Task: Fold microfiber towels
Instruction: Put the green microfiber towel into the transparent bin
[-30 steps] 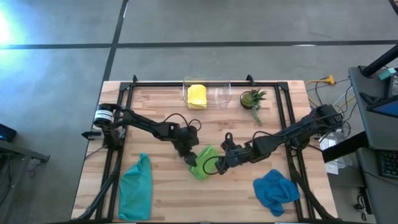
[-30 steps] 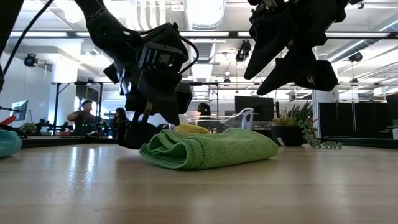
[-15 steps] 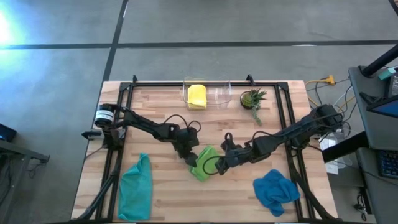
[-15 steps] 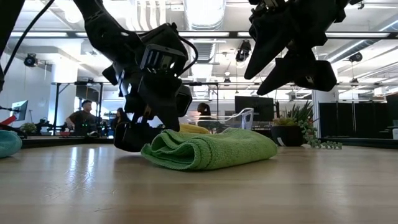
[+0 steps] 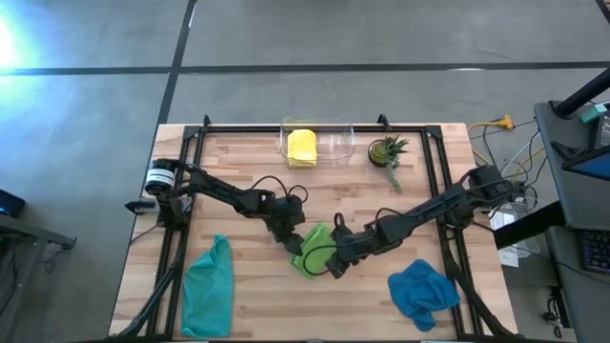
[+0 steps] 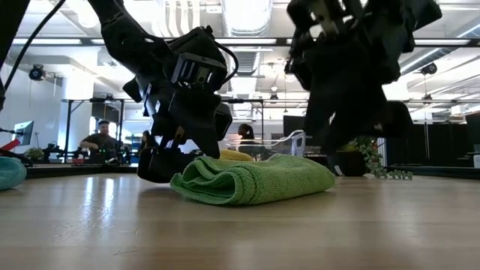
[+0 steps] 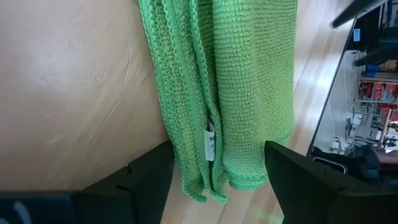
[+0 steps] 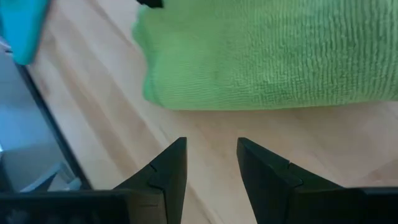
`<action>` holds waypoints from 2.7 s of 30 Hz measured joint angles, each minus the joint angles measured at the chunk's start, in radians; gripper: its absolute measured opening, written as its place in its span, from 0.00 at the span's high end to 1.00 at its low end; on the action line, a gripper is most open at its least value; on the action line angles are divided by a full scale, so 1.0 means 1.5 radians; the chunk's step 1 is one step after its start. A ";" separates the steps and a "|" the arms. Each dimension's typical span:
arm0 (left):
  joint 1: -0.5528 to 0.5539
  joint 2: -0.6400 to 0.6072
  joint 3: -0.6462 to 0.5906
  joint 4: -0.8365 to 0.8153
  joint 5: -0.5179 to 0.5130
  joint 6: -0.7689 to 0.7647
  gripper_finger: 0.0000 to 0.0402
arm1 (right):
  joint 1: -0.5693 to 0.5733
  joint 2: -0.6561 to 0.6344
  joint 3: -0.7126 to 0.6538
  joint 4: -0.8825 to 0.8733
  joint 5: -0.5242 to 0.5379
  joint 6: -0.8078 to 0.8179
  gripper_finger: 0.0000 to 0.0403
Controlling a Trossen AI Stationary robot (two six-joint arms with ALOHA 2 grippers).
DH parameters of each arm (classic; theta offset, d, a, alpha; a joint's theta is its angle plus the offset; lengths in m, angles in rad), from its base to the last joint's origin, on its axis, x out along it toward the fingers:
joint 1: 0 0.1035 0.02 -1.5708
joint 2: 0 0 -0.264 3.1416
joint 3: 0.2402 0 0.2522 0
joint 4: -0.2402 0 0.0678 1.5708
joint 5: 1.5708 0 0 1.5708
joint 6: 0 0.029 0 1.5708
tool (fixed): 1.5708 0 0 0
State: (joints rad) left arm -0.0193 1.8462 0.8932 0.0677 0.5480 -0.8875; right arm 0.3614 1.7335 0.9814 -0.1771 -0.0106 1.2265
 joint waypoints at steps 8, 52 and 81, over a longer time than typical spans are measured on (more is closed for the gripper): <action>0.000 0.000 0.000 0.002 -0.008 -0.013 0.41 | 0.001 0.057 0.075 -0.204 0.024 -0.001 0.66; -0.005 0.000 -0.011 0.002 -0.035 0.051 0.85 | 0.000 0.180 0.219 -0.241 0.110 0.033 0.66; -0.006 -0.068 -0.012 0.002 -0.046 0.096 0.99 | 0.002 -0.107 0.184 -0.469 0.347 -0.006 0.66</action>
State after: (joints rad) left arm -0.0280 1.7445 0.8745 0.0711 0.4793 -0.7441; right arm 0.3641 1.5728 1.2578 -0.8806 0.5095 1.2178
